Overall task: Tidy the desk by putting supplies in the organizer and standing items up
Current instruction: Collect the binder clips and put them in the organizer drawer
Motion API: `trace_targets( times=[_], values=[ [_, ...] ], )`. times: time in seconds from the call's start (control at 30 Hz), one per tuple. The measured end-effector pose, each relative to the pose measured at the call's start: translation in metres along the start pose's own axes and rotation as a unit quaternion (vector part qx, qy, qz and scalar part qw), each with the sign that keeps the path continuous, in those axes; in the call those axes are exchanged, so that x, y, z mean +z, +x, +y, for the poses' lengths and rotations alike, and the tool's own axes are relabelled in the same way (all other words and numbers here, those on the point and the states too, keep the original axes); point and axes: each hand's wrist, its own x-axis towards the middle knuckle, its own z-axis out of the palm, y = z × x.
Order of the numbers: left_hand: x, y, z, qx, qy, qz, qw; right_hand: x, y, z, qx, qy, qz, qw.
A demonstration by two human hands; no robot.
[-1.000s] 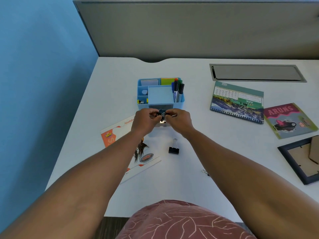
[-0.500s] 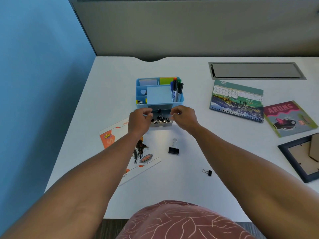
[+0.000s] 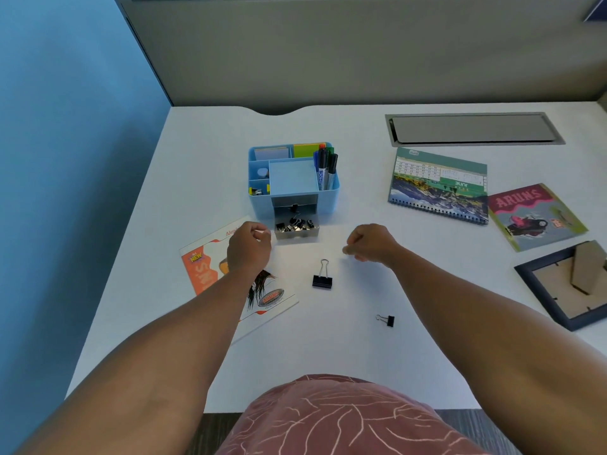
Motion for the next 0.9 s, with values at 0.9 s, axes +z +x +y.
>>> trace_targets(
  times=[0.9],
  values=[
    [0.01, -0.045, -0.015, 0.037, 0.078, -0.174, 0.981, 0.006, -0.067, 0.026, 0.048, -0.39, -0.211, 0.895]
  ],
)
